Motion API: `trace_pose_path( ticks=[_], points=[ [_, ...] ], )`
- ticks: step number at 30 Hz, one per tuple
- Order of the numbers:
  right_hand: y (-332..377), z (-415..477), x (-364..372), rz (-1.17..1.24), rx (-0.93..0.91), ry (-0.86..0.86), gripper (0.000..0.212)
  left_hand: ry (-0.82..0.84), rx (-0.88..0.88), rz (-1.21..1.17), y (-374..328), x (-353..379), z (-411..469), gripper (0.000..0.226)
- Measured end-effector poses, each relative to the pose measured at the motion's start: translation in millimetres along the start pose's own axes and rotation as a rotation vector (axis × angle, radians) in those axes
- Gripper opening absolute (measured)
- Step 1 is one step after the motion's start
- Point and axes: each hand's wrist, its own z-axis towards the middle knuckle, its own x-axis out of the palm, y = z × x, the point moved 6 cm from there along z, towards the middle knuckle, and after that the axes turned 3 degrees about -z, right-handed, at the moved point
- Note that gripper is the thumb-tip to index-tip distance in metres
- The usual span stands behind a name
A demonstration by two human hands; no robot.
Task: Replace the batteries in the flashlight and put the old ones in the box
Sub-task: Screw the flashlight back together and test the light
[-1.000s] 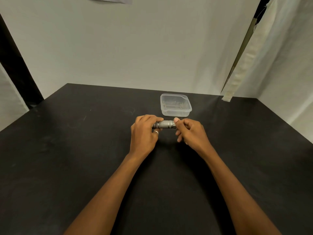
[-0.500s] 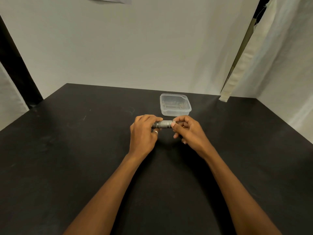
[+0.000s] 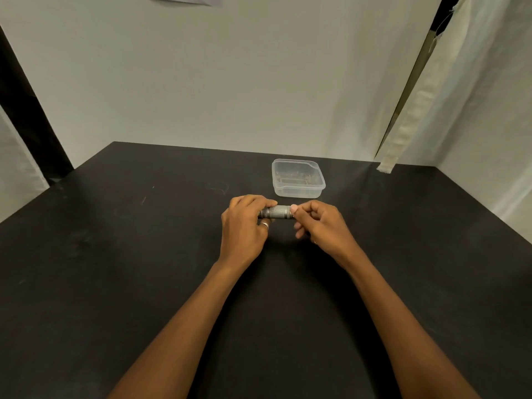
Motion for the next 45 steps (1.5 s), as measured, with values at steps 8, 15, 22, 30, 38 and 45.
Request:
trace_pose_path(
  ticks=[8, 15, 22, 30, 38, 45],
  points=[
    [1.9, 1.5, -1.2, 0.044, -0.050, -0.006, 0.020, -0.012, -0.014, -0.009, 0.4, -0.9, -0.2, 0.038],
    [-2.7, 0.7, -3.2, -0.150, -0.001, -0.065, 0.051, 0.016, 0.002, -0.005, -2.0, 1.2, -0.8, 0.038],
    [-1.9, 1.0, 2.1, -0.030, -0.070, 0.017, 0.019, -0.019, -0.021, -0.003, 1.8, -1.9, 0.1, 0.035],
    [-0.2, -0.8, 0.9, -0.099, -0.050, -0.011, 0.033, -0.013, -0.016, -0.007, -1.0, -1.8, -0.5, 0.034],
    [-0.3, -2.7, 2.2, -0.169, -0.031, -0.012, 0.039, 0.018, -0.013, -0.006, -4.2, -1.6, -1.7, 0.037],
    [-0.5, -4.6, 1.8, -0.114, 0.068, -0.032, 0.059, 0.040, 0.033, -0.008, -9.5, -2.1, -3.2, 0.036]
  ],
)
